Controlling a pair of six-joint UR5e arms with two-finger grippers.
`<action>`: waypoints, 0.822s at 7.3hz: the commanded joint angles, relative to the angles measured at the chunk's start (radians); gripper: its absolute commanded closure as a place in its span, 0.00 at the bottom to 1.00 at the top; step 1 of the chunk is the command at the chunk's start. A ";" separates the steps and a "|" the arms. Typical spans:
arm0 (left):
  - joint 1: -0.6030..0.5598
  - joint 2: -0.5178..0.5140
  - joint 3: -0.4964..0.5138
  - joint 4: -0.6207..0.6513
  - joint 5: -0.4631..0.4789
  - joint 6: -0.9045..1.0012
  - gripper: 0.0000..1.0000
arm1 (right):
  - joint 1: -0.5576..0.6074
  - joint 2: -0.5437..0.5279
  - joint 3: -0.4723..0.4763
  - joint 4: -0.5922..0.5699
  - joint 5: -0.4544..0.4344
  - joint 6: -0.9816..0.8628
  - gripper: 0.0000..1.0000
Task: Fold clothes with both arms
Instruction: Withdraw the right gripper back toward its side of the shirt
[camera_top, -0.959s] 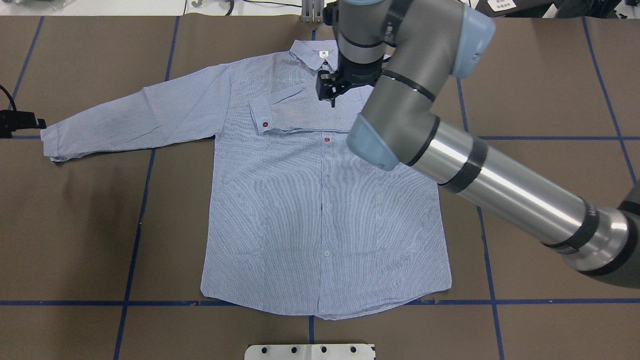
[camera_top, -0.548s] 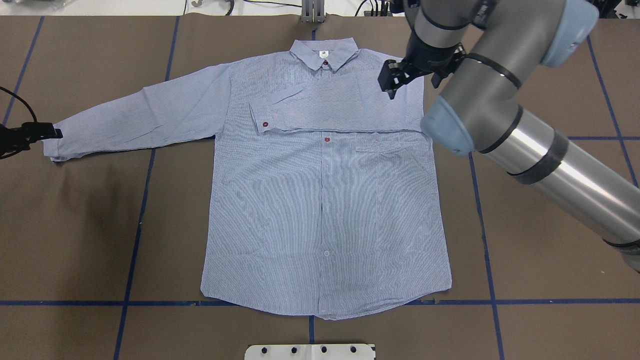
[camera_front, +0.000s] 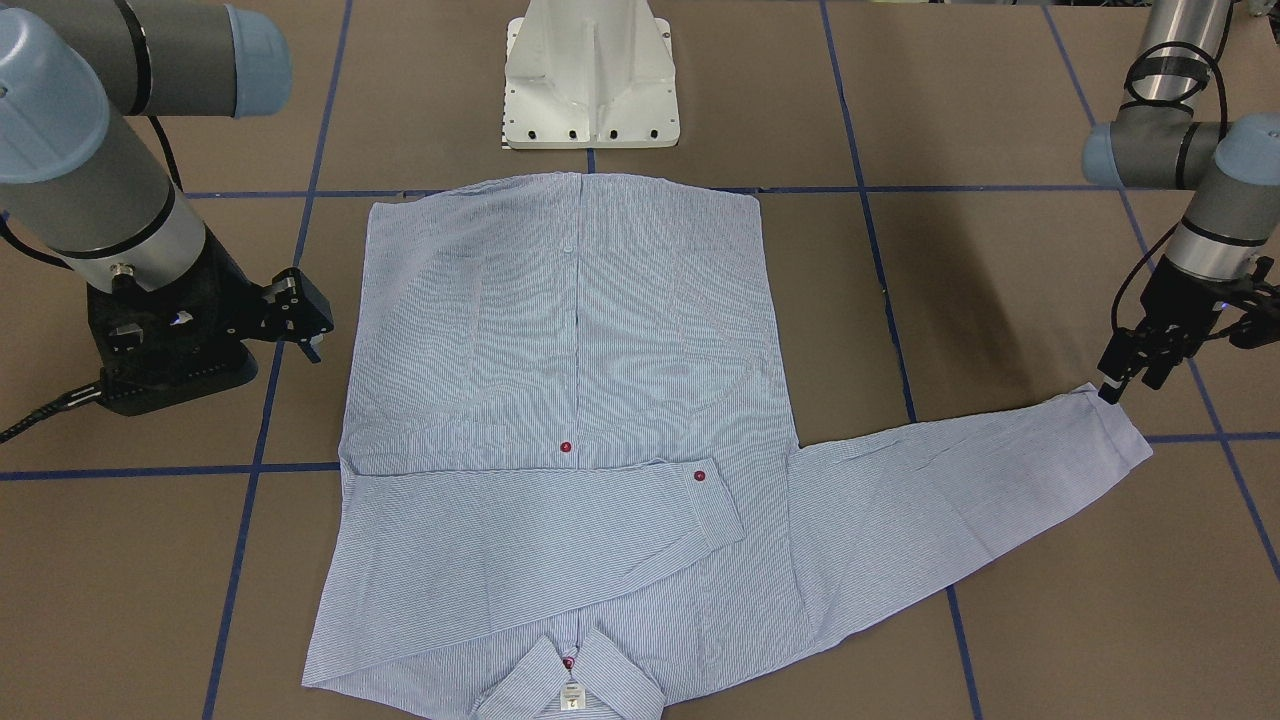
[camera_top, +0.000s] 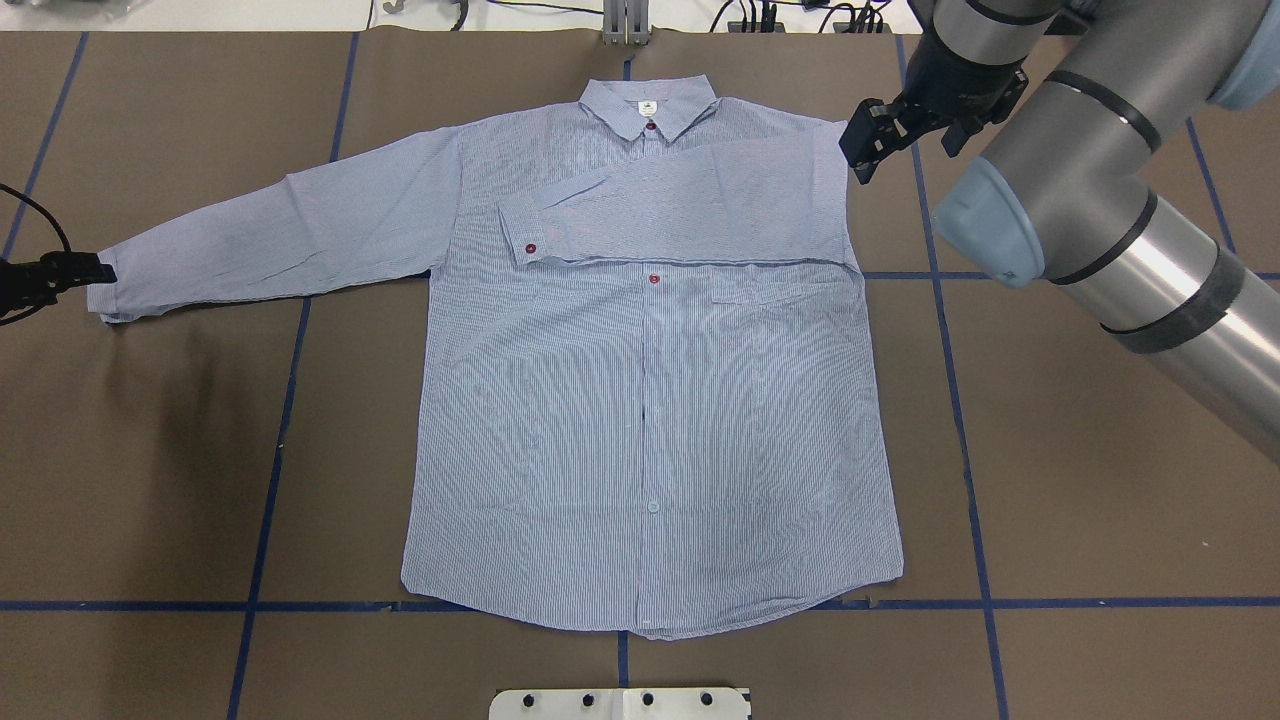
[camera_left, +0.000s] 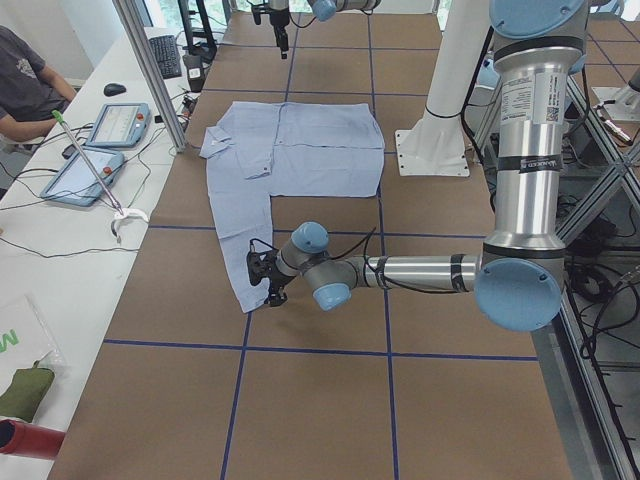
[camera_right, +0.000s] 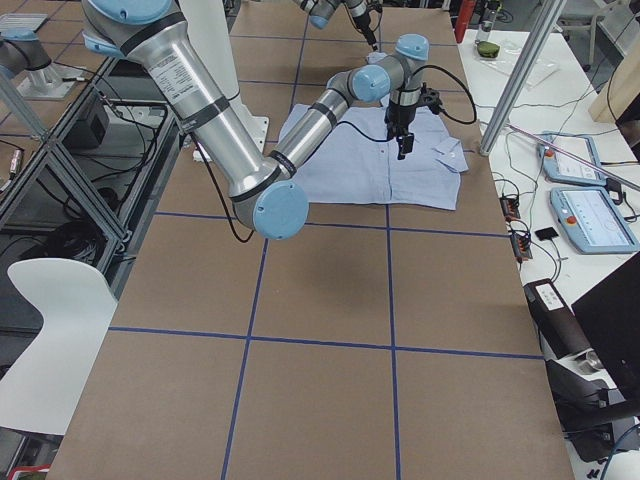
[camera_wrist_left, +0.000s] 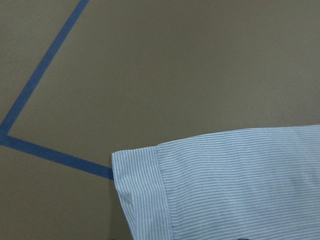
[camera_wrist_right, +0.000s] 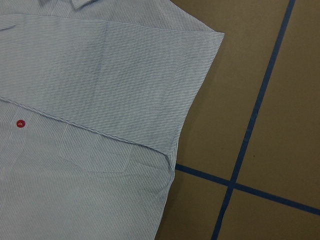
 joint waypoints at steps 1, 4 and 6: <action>0.004 -0.004 0.016 0.000 0.019 0.000 0.26 | 0.004 -0.008 0.007 -0.001 0.005 -0.003 0.00; 0.006 -0.025 0.036 0.000 0.019 0.000 0.34 | 0.004 -0.008 0.007 -0.001 0.005 -0.003 0.00; 0.010 -0.025 0.036 0.000 0.019 0.000 0.37 | 0.004 -0.008 0.007 -0.001 0.005 -0.003 0.00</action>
